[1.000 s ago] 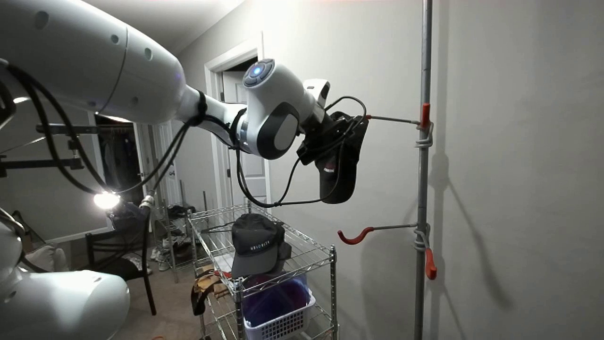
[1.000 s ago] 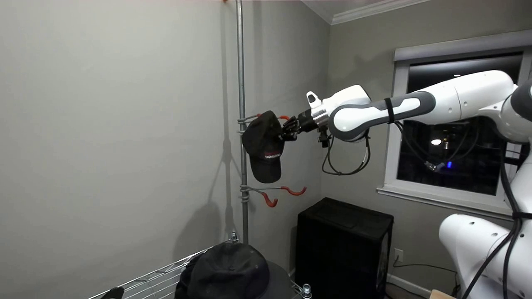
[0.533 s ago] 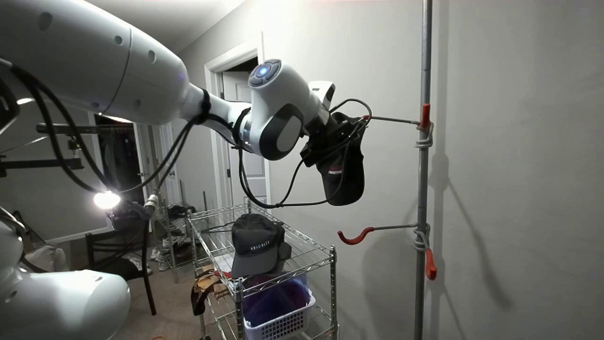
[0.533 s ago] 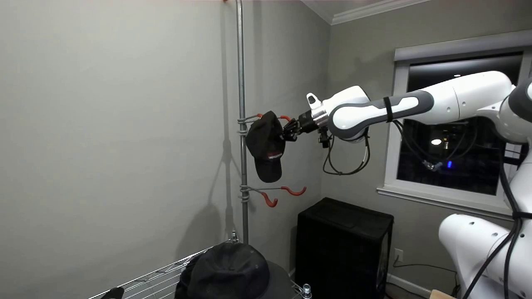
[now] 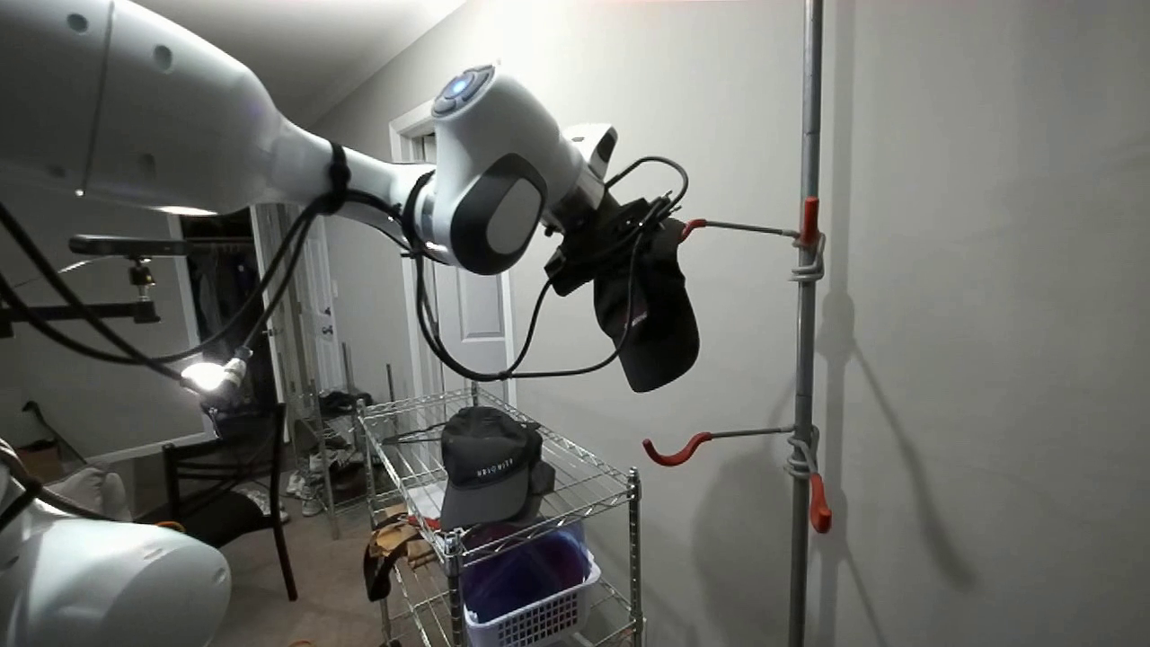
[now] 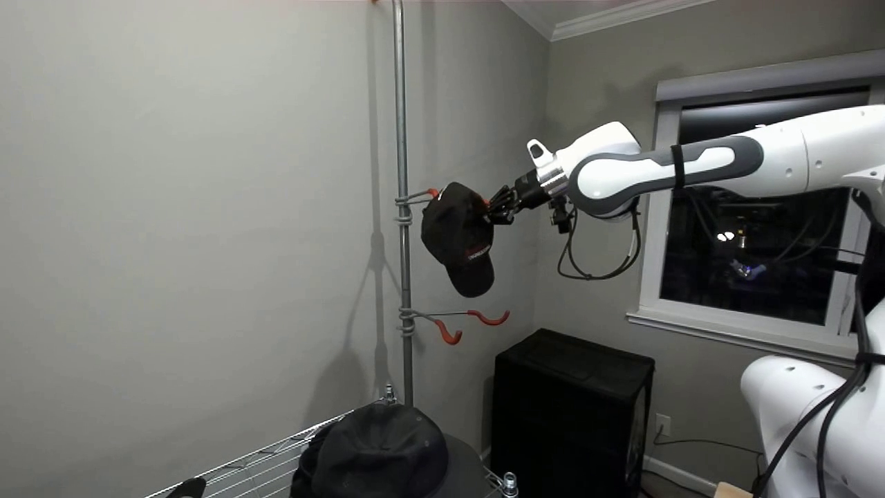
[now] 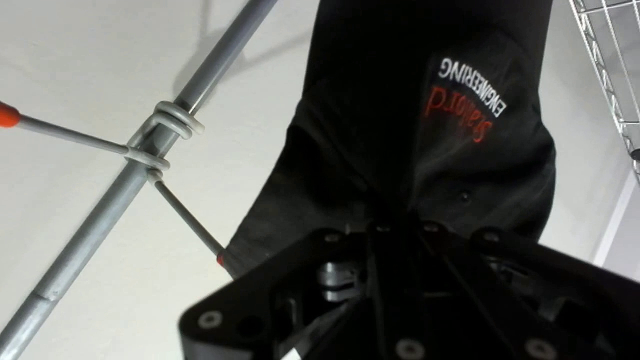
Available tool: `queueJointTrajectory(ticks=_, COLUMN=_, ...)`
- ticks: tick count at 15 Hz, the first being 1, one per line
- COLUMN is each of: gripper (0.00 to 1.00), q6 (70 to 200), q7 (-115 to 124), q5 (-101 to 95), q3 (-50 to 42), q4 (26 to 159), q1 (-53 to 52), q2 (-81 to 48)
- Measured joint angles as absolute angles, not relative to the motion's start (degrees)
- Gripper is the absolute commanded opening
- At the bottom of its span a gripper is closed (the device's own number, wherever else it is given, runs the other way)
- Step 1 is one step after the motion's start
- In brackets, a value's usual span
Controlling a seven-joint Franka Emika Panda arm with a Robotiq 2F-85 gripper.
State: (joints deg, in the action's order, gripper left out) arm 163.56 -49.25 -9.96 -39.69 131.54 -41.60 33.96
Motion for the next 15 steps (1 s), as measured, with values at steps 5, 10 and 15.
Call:
queueJointTrajectory(ticks=5, gripper=0.01, q6=161.97, q7=-48.79, q5=-6.45, q3=-27.78, q4=135.89, q1=-31.85, q2=38.75)
queueJointTrajectory(ticks=10, gripper=0.01, q6=163.24, q7=-46.43, q5=-4.55, q3=-19.15, q4=140.24, q1=-26.60, q2=43.82)
queueJointTrajectory(ticks=15, gripper=0.01, q6=166.52, q7=-44.33, q5=-4.55, q3=-14.52, q4=145.03, q1=-26.24, q2=46.99)
